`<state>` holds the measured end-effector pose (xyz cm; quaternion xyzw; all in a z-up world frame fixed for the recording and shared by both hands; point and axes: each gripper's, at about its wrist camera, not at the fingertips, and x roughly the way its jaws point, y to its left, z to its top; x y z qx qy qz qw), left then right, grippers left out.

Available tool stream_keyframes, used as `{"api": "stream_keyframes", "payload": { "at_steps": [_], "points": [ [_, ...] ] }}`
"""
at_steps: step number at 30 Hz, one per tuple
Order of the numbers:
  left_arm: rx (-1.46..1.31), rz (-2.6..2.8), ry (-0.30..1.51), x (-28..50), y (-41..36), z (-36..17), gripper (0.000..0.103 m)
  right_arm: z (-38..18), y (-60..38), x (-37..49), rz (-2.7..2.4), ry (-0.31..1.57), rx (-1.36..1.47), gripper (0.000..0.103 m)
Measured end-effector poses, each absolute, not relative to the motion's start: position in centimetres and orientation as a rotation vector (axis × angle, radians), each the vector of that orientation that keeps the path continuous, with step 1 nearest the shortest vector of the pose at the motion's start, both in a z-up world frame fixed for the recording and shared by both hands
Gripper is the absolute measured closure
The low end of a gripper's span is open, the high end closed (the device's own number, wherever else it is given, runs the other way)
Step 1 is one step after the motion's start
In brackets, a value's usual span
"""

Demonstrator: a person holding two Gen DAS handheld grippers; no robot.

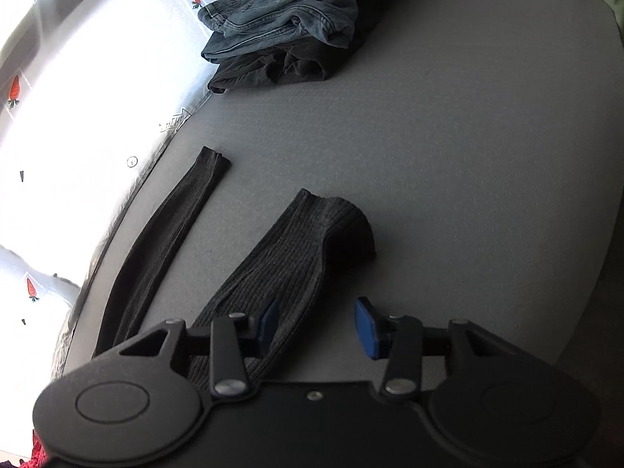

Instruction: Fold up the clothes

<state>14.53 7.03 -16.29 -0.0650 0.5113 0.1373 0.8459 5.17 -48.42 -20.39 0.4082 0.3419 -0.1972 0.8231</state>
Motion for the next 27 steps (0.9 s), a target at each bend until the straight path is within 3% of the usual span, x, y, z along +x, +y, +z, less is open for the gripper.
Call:
{"api": "stream_keyframes", "payload": {
  "at_steps": [8, 12, 16, 27],
  "points": [
    [-0.159, 0.279, 1.105, 14.5, 7.5, -16.3, 0.000, -20.4, -47.3, 7.5, -0.454, 0.796, 0.758, 0.064],
    [-0.167, 0.254, 1.112, 14.3, 8.1, -16.2, 0.000, -20.1, -45.7, 8.3, -0.456, 0.855, 0.554, 0.079],
    [-0.192, 0.232, 1.102, 13.7, 9.4, -16.1, 0.000, -19.9, -44.0, 9.2, -0.470, 0.896, 0.398, 0.077],
    [-0.456, 0.482, 1.002, 11.4, 20.3, -15.4, 0.000, -19.7, -42.8, 9.8, -0.540, 0.900, 0.384, 0.074]
  ]
}}
